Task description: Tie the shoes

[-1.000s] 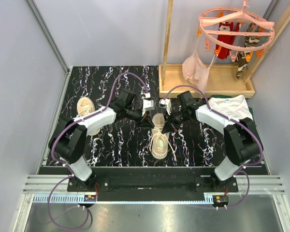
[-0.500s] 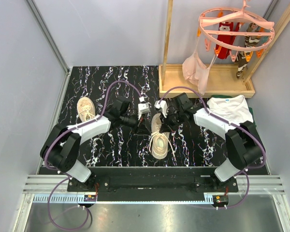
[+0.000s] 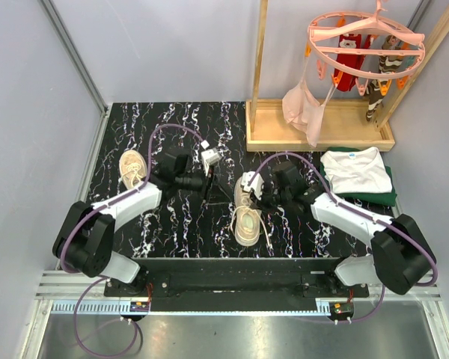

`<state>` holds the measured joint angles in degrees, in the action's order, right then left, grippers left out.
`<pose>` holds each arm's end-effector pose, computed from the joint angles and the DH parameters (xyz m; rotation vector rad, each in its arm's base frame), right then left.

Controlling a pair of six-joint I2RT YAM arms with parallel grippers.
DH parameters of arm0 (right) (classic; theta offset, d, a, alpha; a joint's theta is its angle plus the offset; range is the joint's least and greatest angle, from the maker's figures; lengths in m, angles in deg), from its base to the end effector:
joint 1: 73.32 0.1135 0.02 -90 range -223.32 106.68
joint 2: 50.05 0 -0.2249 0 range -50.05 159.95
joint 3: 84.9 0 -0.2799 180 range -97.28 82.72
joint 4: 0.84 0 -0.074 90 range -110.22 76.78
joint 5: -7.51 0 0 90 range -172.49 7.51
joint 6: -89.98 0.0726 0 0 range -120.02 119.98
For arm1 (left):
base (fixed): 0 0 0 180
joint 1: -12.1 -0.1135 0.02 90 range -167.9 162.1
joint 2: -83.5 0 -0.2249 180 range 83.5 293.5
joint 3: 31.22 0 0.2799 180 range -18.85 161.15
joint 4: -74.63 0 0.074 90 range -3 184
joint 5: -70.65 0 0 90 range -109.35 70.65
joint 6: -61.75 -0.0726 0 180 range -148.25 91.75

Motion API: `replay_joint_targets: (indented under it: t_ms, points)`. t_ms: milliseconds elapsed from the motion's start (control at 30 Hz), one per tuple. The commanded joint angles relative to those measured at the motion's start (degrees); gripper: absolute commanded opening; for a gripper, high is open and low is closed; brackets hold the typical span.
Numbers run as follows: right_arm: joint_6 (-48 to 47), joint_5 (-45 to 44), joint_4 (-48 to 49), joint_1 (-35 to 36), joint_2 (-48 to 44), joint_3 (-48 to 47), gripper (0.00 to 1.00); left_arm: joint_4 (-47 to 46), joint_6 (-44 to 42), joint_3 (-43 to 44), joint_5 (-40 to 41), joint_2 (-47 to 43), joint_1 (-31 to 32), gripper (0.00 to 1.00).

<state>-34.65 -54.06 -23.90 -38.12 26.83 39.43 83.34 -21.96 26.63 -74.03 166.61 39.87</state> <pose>0.2486 0.2177 0.1350 -1.5084 1.7345 0.5838 0.2753 -0.2119 0.1525 0.9600 1.9579 -1.3670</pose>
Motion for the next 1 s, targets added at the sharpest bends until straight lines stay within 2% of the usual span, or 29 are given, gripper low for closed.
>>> replay_joint_targets:
  t_ms: [0, 100, 267, 433, 600, 967]
  points:
    - [-2.1, -6.1, 10.1, 2.0, -1.6, 2.7, 0.00, 3.2, -1.1, 8.1, 3.7, 1.1, -2.5, 0.41]
    - [-2.7, -8.2, 13.8, 2.9, -1.7, 4.1, 0.00, 5.7, -1.9, 13.1, 6.8, 5.6, -2.5, 0.36]
    - [-3.5, -10.8, 18.4, 4.1, -3.0, 6.7, 0.00, 5.8, 1.5, 19.6, 5.6, 14.7, -1.6, 0.30]
    - [-6.5, -12.3, 22.2, 4.9, -5.0, 10.3, 0.00, 7.8, 3.3, 22.4, 5.2, 21.1, 0.0, 0.26]
    - [-7.3, -12.6, 23.5, 5.2, -7.4, 12.6, 0.00, 8.1, 3.5, 22.9, 4.4, 23.1, 2.0, 0.20]
    - [-7.1, -12.9, 25.3, 5.7, -7.8, 13.8, 0.00, 8.3, 3.3, 23.1, 1.2, 23.9, 4.7, 0.17]
